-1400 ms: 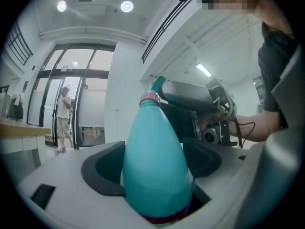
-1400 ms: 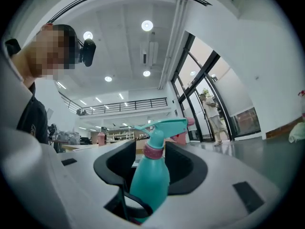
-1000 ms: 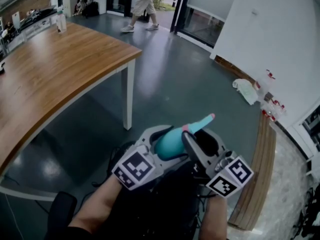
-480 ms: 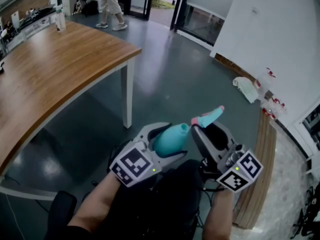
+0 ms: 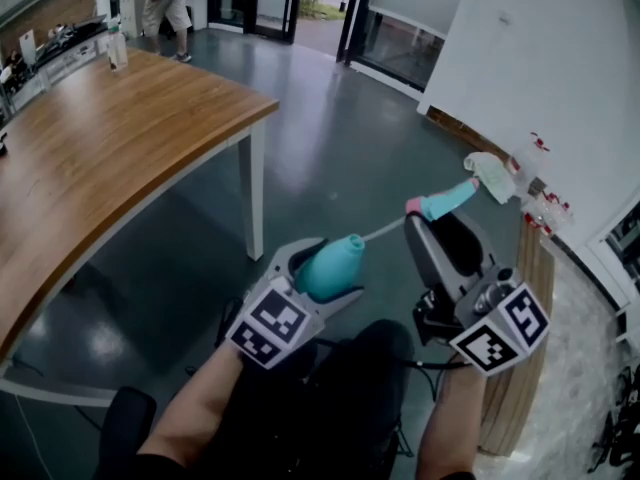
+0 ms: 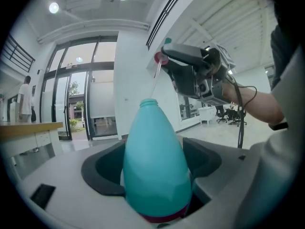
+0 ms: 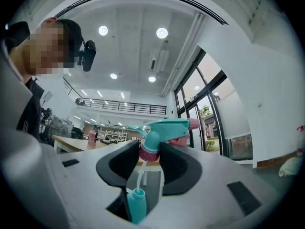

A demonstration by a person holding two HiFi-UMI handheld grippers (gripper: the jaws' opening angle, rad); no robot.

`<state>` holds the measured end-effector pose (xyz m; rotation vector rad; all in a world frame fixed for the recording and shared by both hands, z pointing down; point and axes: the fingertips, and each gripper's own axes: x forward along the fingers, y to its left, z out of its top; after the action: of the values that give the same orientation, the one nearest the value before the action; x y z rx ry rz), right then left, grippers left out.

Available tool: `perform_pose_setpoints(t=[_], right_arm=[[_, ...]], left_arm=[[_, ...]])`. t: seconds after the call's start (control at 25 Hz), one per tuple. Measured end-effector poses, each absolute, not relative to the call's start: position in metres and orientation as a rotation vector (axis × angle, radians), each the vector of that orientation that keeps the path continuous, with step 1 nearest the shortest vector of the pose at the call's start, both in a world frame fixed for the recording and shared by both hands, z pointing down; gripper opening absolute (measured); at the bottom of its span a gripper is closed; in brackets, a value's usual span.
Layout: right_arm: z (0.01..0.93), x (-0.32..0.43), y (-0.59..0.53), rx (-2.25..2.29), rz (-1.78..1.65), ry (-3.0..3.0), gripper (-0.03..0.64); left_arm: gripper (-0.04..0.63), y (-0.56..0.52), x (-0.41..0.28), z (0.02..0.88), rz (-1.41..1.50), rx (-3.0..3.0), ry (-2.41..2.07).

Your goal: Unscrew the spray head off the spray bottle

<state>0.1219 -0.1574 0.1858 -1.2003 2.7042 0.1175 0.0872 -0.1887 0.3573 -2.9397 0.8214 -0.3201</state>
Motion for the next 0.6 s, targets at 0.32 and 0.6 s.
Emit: perform_pose_setpoints(t=[0.32, 0.6], right_arm=[[0.17, 0.135, -0.154, -1.281, 0.196, 2.644, 0.141], [0.182, 0.153, -0.159, -1.401, 0.187, 2.547, 0.141]], left_arm=[[0.393, -0.204, 0.077, 0.363, -0.378, -2.916, 0.936], [0.393, -0.214, 0.071, 0.36, -0.364, -2.92, 1.009]])
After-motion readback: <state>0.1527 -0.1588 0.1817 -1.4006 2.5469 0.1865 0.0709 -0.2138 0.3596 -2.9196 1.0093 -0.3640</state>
